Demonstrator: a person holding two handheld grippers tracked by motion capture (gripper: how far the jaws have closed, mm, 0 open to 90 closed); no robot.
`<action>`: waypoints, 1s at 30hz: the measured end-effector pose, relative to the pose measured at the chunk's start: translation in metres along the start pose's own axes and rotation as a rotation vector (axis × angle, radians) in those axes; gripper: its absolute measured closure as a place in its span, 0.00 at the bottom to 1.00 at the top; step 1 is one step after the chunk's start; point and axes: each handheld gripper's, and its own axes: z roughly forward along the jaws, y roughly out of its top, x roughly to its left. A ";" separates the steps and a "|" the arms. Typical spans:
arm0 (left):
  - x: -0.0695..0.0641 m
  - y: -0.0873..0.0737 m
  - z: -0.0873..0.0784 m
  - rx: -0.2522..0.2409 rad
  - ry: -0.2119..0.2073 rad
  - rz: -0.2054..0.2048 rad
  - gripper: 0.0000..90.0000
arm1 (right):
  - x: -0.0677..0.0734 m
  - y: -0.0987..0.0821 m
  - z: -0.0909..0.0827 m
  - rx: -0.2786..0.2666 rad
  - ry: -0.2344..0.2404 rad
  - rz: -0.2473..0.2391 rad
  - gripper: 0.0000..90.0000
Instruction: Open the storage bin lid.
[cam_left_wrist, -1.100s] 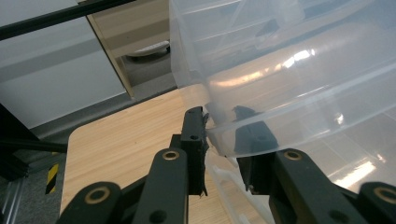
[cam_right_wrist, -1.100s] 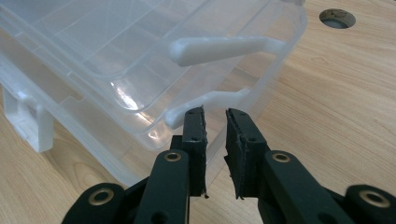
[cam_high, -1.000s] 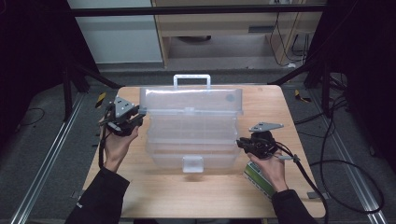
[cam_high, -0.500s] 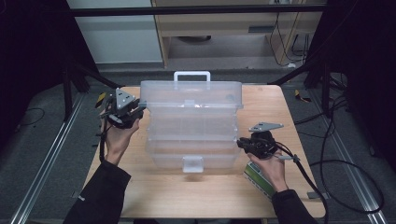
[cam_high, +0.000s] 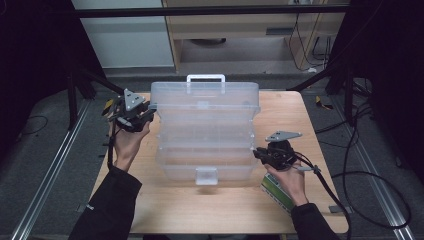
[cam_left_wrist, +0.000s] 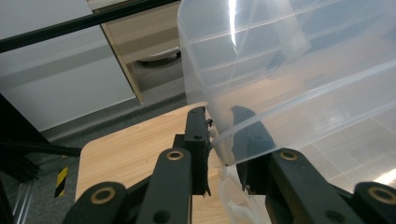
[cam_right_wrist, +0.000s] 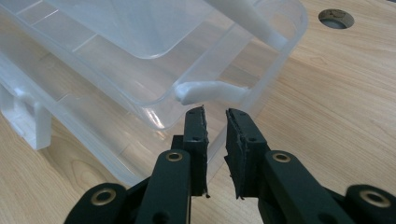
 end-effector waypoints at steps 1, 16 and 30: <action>0.000 0.000 0.000 0.000 0.000 -0.001 0.84 | 0.000 0.000 0.000 0.000 -0.001 0.000 0.87; 0.005 0.010 0.008 0.015 -0.002 -0.032 0.85 | -0.001 0.000 0.000 0.000 0.004 -0.002 0.87; 0.009 0.018 0.016 0.004 0.004 -0.035 0.85 | 0.000 0.000 0.000 -0.003 0.001 -0.006 0.87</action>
